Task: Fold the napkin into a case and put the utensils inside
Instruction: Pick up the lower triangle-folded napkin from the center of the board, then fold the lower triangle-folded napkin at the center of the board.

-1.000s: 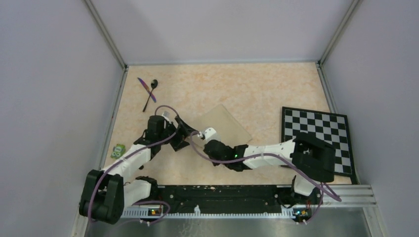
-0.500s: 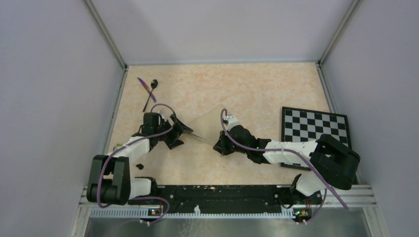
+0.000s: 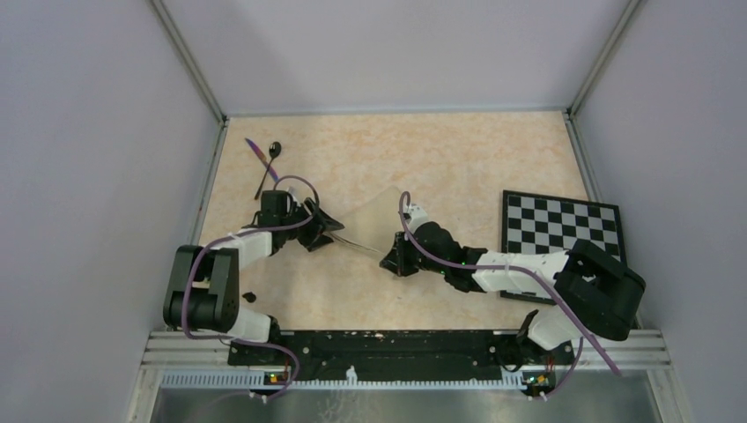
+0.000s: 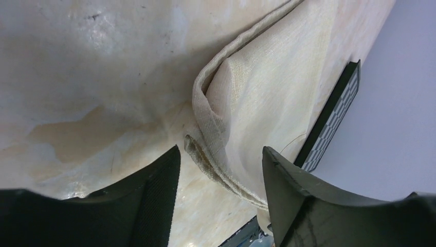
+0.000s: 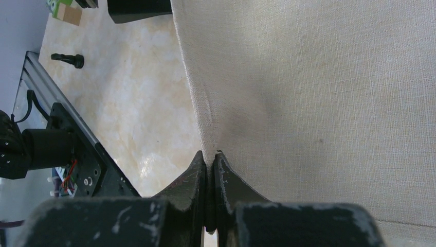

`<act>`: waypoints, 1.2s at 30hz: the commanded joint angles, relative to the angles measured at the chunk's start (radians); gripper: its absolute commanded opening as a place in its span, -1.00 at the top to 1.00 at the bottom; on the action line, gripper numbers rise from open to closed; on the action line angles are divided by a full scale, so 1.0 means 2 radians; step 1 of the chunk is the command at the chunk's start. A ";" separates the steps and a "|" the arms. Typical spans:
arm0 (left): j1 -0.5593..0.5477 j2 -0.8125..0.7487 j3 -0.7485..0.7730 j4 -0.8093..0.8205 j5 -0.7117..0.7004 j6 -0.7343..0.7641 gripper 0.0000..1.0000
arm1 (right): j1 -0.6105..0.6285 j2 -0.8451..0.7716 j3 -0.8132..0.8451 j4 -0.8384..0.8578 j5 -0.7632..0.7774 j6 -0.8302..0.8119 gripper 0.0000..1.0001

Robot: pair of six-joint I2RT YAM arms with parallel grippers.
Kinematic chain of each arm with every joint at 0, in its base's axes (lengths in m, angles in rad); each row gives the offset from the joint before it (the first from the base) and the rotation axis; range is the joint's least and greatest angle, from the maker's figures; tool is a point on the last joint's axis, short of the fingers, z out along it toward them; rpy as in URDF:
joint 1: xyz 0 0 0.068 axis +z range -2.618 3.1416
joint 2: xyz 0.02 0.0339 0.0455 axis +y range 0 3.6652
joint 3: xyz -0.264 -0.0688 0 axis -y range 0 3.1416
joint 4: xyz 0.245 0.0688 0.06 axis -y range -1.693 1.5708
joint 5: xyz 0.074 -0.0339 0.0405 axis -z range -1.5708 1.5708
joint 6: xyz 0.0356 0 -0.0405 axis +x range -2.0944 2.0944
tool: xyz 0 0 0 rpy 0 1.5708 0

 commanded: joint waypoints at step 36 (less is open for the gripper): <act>-0.154 0.167 0.299 -0.121 -0.124 0.021 0.93 | -0.084 -0.040 -0.087 0.026 -0.052 0.035 1.00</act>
